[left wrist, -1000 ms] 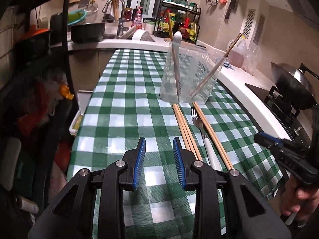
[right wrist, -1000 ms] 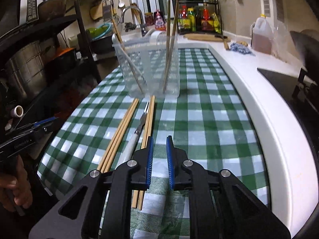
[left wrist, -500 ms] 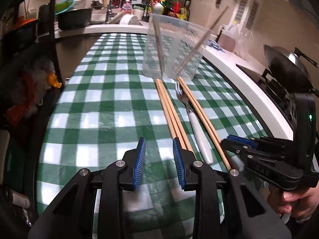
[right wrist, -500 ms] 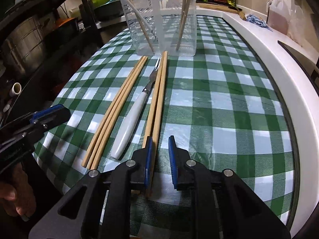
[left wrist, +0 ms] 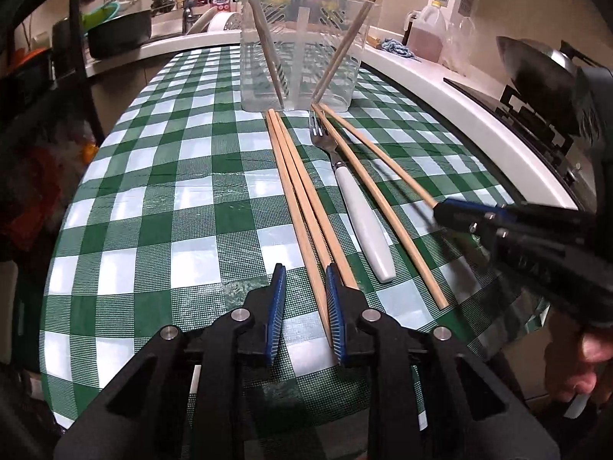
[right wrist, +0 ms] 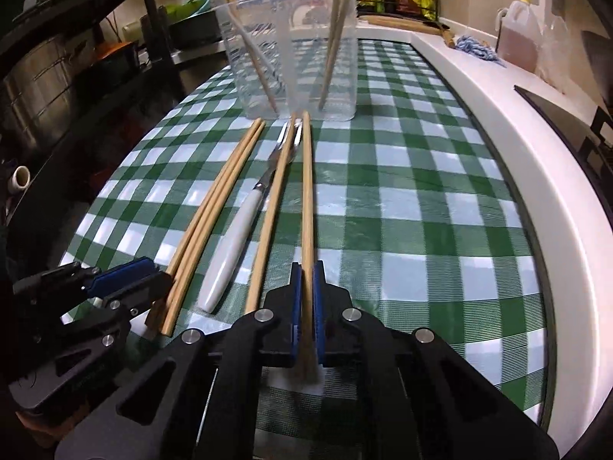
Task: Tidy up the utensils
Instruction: 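Close the right tool on a lone chopstick while the left tool grasps another chopstick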
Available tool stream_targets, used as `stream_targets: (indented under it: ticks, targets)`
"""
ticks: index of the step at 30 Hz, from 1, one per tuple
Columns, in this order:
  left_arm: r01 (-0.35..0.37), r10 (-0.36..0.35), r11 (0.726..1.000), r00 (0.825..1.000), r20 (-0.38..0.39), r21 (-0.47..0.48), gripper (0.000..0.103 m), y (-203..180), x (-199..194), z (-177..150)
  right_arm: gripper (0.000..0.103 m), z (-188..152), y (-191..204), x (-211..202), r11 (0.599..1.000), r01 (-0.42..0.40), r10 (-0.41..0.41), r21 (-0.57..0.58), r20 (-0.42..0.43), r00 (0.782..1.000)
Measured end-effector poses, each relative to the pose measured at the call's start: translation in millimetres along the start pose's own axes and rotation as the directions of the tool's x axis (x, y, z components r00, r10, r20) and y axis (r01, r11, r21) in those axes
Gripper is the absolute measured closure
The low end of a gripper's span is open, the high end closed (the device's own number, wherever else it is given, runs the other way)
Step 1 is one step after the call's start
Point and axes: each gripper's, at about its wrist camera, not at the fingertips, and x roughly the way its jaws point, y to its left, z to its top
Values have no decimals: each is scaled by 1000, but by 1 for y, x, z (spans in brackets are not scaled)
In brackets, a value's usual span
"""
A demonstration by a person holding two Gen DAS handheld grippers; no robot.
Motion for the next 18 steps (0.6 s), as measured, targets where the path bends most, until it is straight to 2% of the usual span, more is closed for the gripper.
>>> stream_targets:
  ticks: [3, 11, 18]
  targets:
    - [-32, 32, 999, 999, 1, 7, 95, 2, -1, 0, 97, 1, -7, 2, 999, 30, -30, 26, -5, 1000]
    - [-106, 106, 994, 994, 11, -19, 96, 16, -4, 0, 94, -4, -17, 9, 994, 90, -87, 57, -50, 995]
    - [-105, 105, 994, 994, 26, -1, 96, 15, -4, -1, 91, -9, -13, 7, 992, 116, -114, 39, -45, 992]
